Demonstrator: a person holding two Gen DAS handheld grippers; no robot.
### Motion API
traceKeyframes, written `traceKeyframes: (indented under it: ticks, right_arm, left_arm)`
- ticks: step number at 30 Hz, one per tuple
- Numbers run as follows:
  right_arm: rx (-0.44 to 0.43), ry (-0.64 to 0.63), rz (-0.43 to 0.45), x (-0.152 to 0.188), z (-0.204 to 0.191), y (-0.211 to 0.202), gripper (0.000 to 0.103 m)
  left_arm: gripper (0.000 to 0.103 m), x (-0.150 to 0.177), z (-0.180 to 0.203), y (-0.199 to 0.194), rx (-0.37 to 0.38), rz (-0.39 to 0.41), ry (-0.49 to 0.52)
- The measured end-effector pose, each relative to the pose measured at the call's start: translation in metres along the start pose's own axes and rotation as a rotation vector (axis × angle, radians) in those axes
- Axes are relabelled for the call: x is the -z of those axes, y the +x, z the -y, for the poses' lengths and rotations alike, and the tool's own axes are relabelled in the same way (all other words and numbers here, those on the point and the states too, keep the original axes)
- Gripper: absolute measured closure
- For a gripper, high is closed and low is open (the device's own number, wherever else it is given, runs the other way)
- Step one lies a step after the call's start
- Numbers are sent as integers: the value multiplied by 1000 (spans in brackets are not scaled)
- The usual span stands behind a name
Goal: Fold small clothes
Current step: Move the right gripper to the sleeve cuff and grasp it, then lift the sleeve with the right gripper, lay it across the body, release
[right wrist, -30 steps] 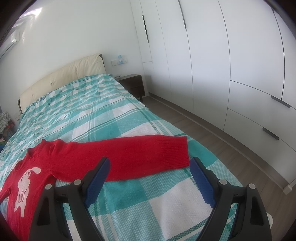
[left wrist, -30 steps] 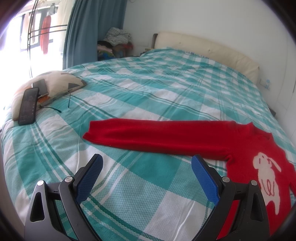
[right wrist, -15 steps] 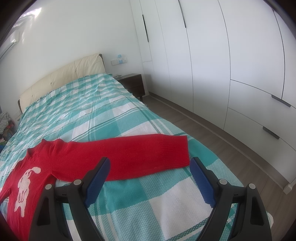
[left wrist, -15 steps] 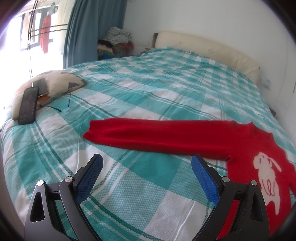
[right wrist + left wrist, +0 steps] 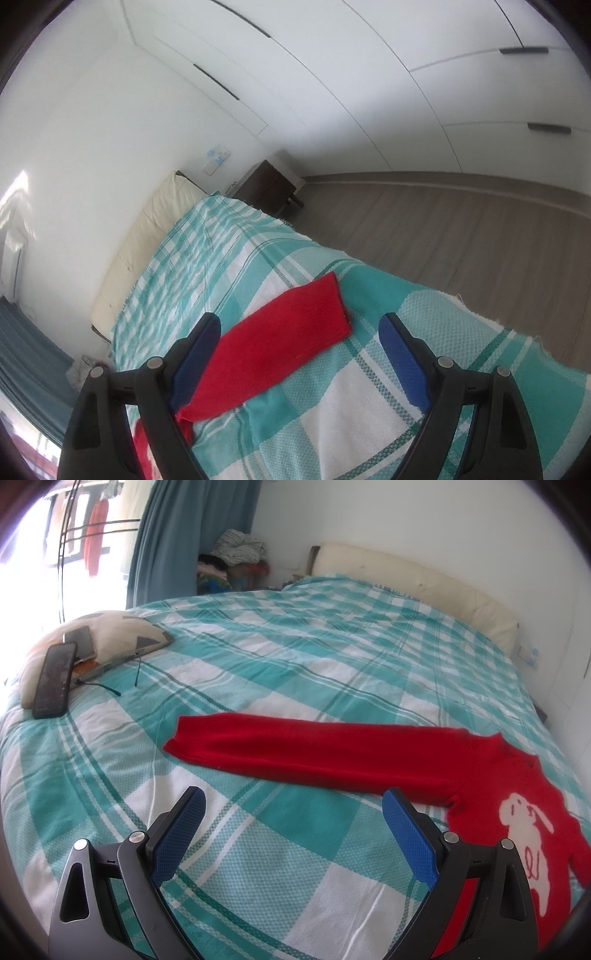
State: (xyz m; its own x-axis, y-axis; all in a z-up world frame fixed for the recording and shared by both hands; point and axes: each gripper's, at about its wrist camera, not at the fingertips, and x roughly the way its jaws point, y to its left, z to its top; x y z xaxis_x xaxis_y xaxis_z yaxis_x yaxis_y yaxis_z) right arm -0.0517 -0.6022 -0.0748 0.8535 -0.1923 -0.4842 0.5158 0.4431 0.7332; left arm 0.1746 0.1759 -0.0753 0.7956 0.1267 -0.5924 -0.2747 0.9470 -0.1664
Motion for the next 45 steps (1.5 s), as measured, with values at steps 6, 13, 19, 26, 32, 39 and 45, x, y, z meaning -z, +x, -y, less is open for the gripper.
traceKeyframes:
  ticks: [6,13,19,26,32,39,45]
  right_arm:
    - [-43,109,-203,8,14,51,22]
    - [-21,102,-228,0,17,97,43]
    - [19,65,-226,-5,18,112,84]
    - [152,-300,-75,-12,-69,84,99]
    - [-36,-616,-50,10,-236,72,99]
    - [-270,-887,-280,139,-394,110,99]
    - [-313,-1043,-482,271,-427,165,99]
  left_arm:
    - [6,3,0,-1,-12,-10,17]
    - [6,1,0,4,-9,-30,1]
    - [6,1,2,6,-12,-37,12]
    - [6,-3,5,2,8,-31,11]
    - [6,-9,2,-5,50,-31,-18]
    - [6,-14,-4,-10,71,-19,-46]
    - [6,-16,-6,-5,48,-22,-43]
